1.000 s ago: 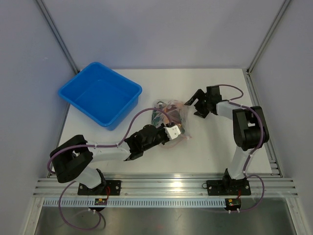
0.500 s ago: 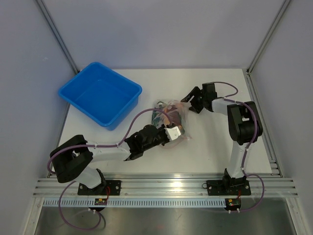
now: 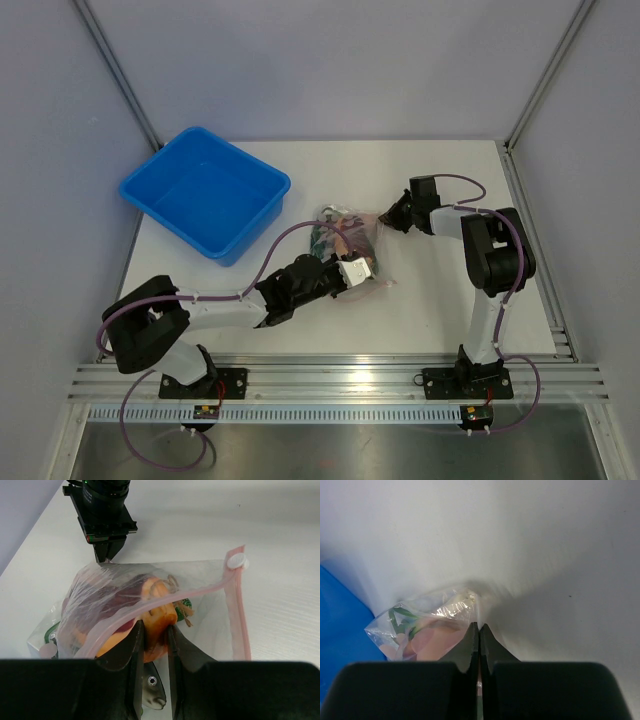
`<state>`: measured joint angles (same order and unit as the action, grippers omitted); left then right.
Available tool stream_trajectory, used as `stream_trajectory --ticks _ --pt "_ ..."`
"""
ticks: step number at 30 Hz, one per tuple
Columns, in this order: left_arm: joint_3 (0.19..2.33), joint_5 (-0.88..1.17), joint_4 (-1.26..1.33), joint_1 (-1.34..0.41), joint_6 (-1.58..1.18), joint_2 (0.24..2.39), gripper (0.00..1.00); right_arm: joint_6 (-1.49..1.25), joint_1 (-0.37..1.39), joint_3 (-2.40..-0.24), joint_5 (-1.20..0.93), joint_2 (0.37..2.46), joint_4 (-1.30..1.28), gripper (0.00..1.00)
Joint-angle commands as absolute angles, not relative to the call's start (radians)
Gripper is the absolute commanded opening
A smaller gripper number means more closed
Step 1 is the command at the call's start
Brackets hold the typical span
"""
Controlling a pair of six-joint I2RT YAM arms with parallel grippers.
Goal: Open the zip-top bag and remove the fake food
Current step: Pick up the food from the zipper food storage bag.
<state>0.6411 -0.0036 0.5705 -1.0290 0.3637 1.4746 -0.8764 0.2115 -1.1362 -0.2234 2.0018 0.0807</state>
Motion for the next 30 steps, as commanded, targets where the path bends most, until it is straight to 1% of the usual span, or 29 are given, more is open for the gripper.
stream_trajectory --ticks 1,5,11,15,21,30 --pt "0.683 -0.029 0.608 -1.029 0.327 1.474 0.00 -0.893 0.207 -1.108 -0.132 1.925 0.106 0.00" --pt "0.687 -0.055 0.584 -1.029 0.310 1.451 0.00 -0.922 0.181 -1.062 -0.097 1.890 0.103 0.00" --pt "0.670 -0.045 0.564 -1.028 0.224 1.359 0.00 -0.975 0.114 -0.942 -0.020 1.773 0.112 0.00" --pt "0.676 -0.060 0.537 -1.028 0.192 1.358 0.00 -1.003 0.092 -0.887 0.060 1.707 0.110 0.00" --pt "0.683 -0.104 0.514 -0.994 0.155 1.371 0.00 -1.054 0.048 -0.848 0.109 1.666 0.094 0.00" --pt "0.655 -0.071 0.518 -0.908 0.066 1.339 0.00 -1.097 0.031 -0.816 0.164 1.631 0.086 0.00"
